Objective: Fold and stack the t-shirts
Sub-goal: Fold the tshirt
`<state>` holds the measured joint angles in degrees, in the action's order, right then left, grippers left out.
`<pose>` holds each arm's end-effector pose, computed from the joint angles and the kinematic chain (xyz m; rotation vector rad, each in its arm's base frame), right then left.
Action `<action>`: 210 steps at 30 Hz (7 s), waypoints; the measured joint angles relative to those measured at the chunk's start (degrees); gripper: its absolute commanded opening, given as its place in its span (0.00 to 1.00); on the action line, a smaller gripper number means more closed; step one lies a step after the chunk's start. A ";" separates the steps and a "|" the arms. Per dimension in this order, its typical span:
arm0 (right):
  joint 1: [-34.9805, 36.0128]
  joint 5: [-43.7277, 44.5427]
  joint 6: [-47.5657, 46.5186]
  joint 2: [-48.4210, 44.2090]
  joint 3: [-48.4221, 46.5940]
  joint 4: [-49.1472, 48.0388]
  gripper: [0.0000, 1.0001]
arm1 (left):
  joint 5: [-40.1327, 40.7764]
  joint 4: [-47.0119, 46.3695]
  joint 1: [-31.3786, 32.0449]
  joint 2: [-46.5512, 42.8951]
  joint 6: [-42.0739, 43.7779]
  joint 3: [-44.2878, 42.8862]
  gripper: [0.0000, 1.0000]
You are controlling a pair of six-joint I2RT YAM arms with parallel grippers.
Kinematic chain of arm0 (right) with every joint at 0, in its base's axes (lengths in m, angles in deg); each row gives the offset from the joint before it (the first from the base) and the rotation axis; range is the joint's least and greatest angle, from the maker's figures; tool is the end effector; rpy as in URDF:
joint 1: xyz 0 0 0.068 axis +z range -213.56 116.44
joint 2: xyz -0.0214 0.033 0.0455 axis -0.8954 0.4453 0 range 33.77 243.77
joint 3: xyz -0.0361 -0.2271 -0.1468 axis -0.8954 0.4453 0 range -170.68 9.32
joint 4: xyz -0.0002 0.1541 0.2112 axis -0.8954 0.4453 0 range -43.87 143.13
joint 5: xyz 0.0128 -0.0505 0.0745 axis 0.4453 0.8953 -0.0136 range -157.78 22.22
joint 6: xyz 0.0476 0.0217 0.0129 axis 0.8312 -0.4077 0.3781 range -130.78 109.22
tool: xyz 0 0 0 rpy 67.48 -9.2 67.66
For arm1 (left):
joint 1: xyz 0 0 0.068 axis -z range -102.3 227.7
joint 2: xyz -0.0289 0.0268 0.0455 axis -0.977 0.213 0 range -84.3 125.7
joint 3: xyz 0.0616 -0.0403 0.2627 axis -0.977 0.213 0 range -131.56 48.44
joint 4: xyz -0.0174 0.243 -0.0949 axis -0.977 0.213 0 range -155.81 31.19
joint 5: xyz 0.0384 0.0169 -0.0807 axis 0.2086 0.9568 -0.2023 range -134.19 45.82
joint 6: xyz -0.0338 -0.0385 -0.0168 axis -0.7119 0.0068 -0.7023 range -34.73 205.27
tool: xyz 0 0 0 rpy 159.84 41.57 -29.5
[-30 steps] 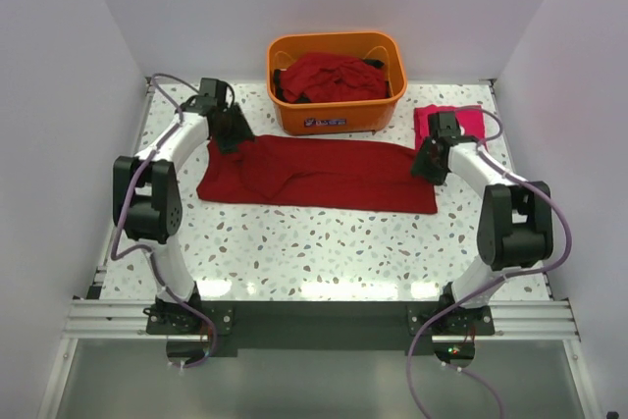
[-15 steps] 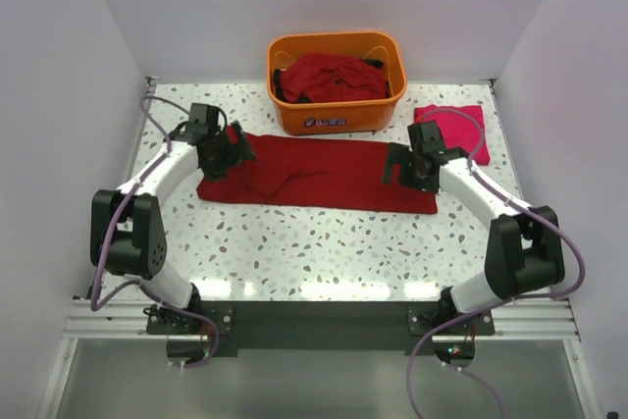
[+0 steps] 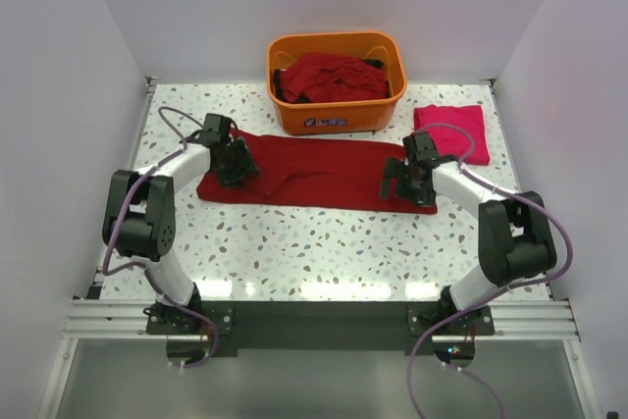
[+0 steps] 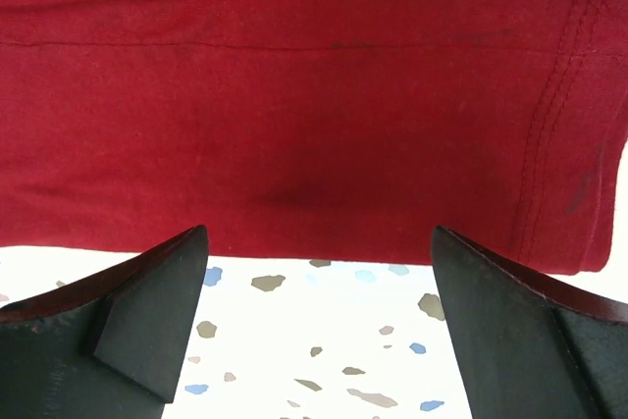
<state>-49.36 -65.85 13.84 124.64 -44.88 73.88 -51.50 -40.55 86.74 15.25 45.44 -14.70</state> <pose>0.2947 0.0732 0.1806 0.2560 2.6927 0.1610 0.3435 -0.0592 0.1805 -0.6772 2.6239 -0.4406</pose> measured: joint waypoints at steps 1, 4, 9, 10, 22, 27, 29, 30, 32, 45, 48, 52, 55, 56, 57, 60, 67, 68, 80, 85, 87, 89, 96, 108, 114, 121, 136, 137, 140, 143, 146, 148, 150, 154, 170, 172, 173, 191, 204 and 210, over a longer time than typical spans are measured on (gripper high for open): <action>0.00 0.07 0.02 0.11 0.02 -0.02 0.99 | 0.02 -0.07 0.00 0.90 -0.04 -0.42 0.57; 0.00 0.17 0.09 0.63 0.02 -0.11 0.99 | 0.02 -0.39 0.00 2.75 -0.11 -1.42 0.43; 0.00 0.28 0.22 1.05 0.00 -0.07 0.99 | -0.20 -0.70 0.00 4.52 -0.04 -2.89 0.10; 0.00 0.37 0.22 1.05 0.00 -0.09 0.99 | -0.35 -0.76 0.00 4.83 0.07 -3.32 0.03; 0.00 1.64 0.17 3.08 -0.24 0.07 0.99 | -2.56 -0.81 0.04 10.82 -0.09 -15.10 0.06; 0.00 1.86 0.17 3.61 -1.05 0.07 0.99 | -3.56 -0.74 0.04 16.83 -0.96 -22.40 0.24; 0.00 1.99 0.17 3.63 -1.16 0.04 0.99 | -3.80 -0.85 0.04 18.99 -1.57 -25.33 0.40; 0.00 2.01 0.15 3.63 -1.18 0.04 0.99 | -3.85 -0.81 0.04 20.00 -1.73 -26.84 0.56; 0.00 2.01 0.15 3.63 -1.18 0.04 0.99 | -3.98 -0.76 0.04 21.66 -2.23 -29.57 0.74; 0.00 2.67 -0.44 3.48 -1.16 0.04 0.99 | -1.14 -1.70 0.07 9.84 -2.49 -15.69 1.00; 0.00 2.69 -0.83 3.06 -0.83 0.02 0.99 | 0.13 -2.56 0.15 2.97 -2.38 -9.49 1.00; 0.00 2.64 -1.51 2.82 -0.50 -0.22 0.99 | 1.25 -3.15 0.26 -0.81 -1.81 -4.70 1.00; 0.00 2.62 -1.75 2.84 0.02 -0.76 0.99 | 1.57 -4.39 0.33 -0.22 -1.22 -1.99 1.00; 0.00 2.62 -1.73 2.86 0.22 -0.85 0.99 | 1.64 -4.59 0.33 0.24 -1.16 -1.18 1.00; 0.00 2.62 -1.73 2.89 0.33 -0.87 0.99 | 1.81 -4.81 0.33 0.81 -1.09 -0.42 1.00; 0.00 2.64 -1.75 2.89 0.83 -1.68 0.99 | 2.29 -6.10 0.28 1.77 -1.03 1.57 1.00; 0.07 2.38 -1.38 -0.72 5.25 -5.22 0.99 | 2.95 -12.39 0.26 -2.75 -1.33 8.72 1.00; 0.11 2.12 -1.11 -1.55 6.27 -5.70 0.99 | 3.19 -12.63 0.26 -4.15 -1.53 10.43 1.00; 11.45 -0.26 8.55 -17.99 18.64 -0.98 0.99 | 6.12 -3.48 0.39 -23.96 -3.15 25.88 1.00; 12.13 -1.22 9.79 -19.15 17.73 5.09 0.99 | 4.81 0.35 2.67 -28.59 -4.39 25.46 1.00; 12.11 -1.25 9.79 -19.15 16.76 5.88 0.99 | 4.68 0.83 4.37 -27.76 -4.63 23.65 1.00; 12.11 -1.22 9.79 -18.88 15.91 5.99 0.99 | 4.68 0.76 5.49 -25.68 -4.61 21.20 1.00; 12.11 -1.16 9.73 -17.75 15.41 6.16 0.99 | 4.83 -1.31 5.79 -15.58 -4.55 15.96 1.00; 12.11 0.57 9.68 -17.75 14.88 7.45 0.99 | 1.22 -5.35 6.54 -4.22 -3.56 6.84 1.00; 12.11 2.54 9.64 -17.75 13.84 8.50 0.99 | -3.56 -8.50 6.97 3.10 -2.86 -2.47 1.00; 12.11 3.26 9.31 -17.75 12.11 8.70 0.99 | -2.03 -7.41 7.37 8.31 -0.72 -13.51 1.00; 12.11 3.45 8.70 -17.68 12.11 8.68 0.99 | 7.21 -0.90 7.39 -18.27 -0.02 6.86 0.98; 12.11 3.50 8.68 -17.57 12.11 8.66 0.99 | 7.56 -0.42 7.39 -17.84 -0.09 8.17 0.93; 12.11 3.52 8.52 -16.85 12.11 8.66 0.99 | 7.98 0.66 7.39 -16.02 -0.63 10.91 0.84; 12.11 3.54 8.35 -16.24 12.11 8.68 0.99 | 8.24 0.72 7.39 -14.75 -1.57 12.41 0.76; 12.11 3.54 8.33 -16.20 12.11 8.66 0.99 | 8.28 0.20 7.39 -13.60 -1.95 12.68 0.68; 12.11 3.54 8.33 -16.20 12.11 8.68 0.99 | 8.33 -0.61 7.39 -12.59 -2.19 12.68 0.66; 12.11 3.54 8.33 -16.20 12.11 8.68 0.98 | 8.61 -1.25 7.37 -11.30 -2.47 12.68 0.58; 12.11 3.61 8.33 -16.20 12.11 8.72 0.99 | 8.68 -2.01 7.32 -8.41 -2.62 12.66 0.44; 12.11 4.59 8.35 -17.00 12.35 8.87 0.99 | 7.96 -3.02 7.15 -5.70 -1.09 5.53 0.00; 12.11 4.61 8.35 -17.00 12.35 8.87 0.99 | 7.56 -3.61 7.15 -4.28 -0.81 3.32 0.00; 12.11 4.61 8.35 -17.00 12.35 8.87 0.99 | 7.50 -3.76 7.15 -3.74 -0.68 2.64 0.00; 12.11 4.61 8.28 -17.00 12.35 8.83 0.99 | 2.91 -4.57 10.97 10.45 3.74 -10.19 0.53; 12.11 5.01 6.67 -17.97 10.84 9.62 0.99 | 6.40 -1.86 10.93 -5.57 3.15 -3.48 1.00; 12.11 6.08 4.24 -19.08 4.46 9.84 0.99 | 10.67 -0.37 9.11 -22.80 -0.13 7.58 1.00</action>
<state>-37.25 -59.77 18.08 105.56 -40.42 83.72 -40.83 -40.93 95.85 -7.55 45.31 -7.11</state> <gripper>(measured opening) 0.986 0.997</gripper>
